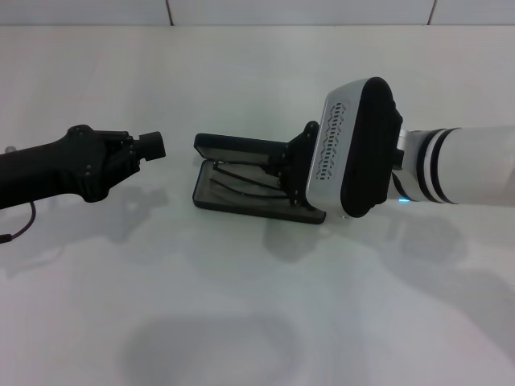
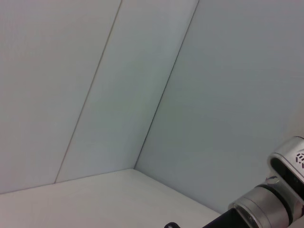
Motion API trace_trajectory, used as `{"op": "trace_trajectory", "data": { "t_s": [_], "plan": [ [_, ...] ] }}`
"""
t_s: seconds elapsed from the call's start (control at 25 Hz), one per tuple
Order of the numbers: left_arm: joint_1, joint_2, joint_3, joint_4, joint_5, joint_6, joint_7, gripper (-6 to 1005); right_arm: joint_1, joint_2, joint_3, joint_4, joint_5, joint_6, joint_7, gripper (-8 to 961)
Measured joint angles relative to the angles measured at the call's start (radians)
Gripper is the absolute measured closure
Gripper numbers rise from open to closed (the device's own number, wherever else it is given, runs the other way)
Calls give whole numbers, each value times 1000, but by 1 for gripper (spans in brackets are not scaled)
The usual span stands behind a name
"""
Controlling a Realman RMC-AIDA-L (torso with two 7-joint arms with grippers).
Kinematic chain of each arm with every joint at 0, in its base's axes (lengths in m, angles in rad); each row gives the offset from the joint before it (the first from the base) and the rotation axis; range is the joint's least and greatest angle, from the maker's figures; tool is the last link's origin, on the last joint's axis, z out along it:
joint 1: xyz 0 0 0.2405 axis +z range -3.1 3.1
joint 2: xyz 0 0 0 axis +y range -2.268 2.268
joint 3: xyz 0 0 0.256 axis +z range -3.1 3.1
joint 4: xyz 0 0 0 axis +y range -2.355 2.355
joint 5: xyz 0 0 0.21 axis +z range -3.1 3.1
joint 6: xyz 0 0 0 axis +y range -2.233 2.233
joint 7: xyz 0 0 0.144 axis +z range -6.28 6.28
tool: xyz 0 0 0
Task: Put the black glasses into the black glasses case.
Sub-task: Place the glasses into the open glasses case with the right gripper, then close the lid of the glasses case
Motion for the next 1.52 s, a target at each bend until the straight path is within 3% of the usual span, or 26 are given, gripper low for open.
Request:
{"op": "trace_trajectory", "data": {
  "t_s": [0.32,0.52,0.76,1.52],
  "plan": [
    [0,0,2,-1,0,3,0,1000,0,0,0,-3,1,6,1,838],
    [3,0,2,-2,0,4,0,1000,-1,0,1,-6,1,6,1,665],
    [5,0,-1,-1,0,4,0,1000,-7,0,1,-27,2,2,1,621],
    [12,-1,-3,-6,0,7,1,1000,-76,0,-56,-153,50,-22,-10,617]
  ]
}}
